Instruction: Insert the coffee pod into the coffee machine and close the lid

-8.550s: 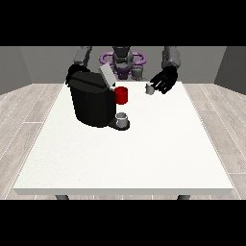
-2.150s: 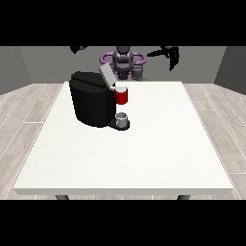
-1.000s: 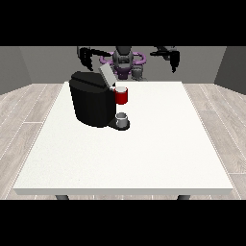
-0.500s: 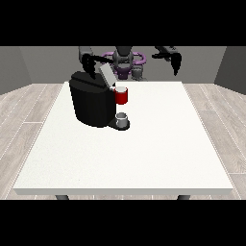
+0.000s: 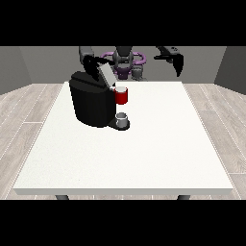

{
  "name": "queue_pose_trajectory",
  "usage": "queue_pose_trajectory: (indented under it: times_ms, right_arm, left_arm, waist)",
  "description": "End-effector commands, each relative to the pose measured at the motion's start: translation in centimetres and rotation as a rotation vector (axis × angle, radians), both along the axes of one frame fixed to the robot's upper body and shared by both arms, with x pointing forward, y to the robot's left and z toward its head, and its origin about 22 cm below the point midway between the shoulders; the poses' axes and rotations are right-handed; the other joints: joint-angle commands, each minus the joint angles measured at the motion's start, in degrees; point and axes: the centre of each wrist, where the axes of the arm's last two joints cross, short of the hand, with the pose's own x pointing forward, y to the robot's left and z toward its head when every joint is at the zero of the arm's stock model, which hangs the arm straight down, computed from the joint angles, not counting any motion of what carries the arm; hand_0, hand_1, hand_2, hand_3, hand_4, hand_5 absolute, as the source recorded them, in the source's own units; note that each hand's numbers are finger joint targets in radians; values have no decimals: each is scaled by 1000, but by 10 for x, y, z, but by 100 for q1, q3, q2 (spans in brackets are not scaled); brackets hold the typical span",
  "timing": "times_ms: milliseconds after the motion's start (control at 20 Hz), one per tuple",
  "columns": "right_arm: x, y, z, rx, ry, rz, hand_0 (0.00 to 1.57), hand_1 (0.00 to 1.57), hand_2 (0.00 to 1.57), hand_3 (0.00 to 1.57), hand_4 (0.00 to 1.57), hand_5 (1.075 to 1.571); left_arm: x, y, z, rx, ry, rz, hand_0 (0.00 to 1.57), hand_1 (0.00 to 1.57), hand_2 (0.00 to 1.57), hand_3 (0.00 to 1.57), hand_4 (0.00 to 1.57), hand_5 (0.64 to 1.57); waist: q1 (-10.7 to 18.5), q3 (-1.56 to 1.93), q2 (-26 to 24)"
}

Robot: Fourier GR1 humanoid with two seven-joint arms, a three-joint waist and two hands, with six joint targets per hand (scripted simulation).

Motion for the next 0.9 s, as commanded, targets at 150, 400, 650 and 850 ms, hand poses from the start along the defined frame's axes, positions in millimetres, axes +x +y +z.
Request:
queue_pose_trajectory:
  times_ms: [150, 400, 650, 850]
  right_arm:
    - [15, 16, 15, -5, -28, 42, 0, 0, 0, 0, 0, 1571]
    - [14, 31, 11, -17, -35, 45, 0, 0, 0, 0, 0, 1571]
    - [17, 24, 11, -42, -38, 92, 0, 0, 0, 0, 114, 1571]
    - [28, 33, 29, -95, -65, 62, 0, 0, 0, 0, 0, 1571]
  left_arm:
    - [-2, 2, 1, 30, -42, 2, 0, 0, 0, 0, 0, 1571]
    - [-2, 10, -2, 36, -32, 42, 0, 0, 0, 0, 0, 1571]
    - [5, 4, 8, 28, -28, 45, 0, 0, 0, 0, 0, 1571]
    - [-2, -8, 6, 26, -13, -9, 0, 0, 0, 0, 24, 1571]
  waist:
    - [24, 14, 230]
    - [-39, 13, 215]
    - [-112, 14, 249]
    - [188, 14, 225]
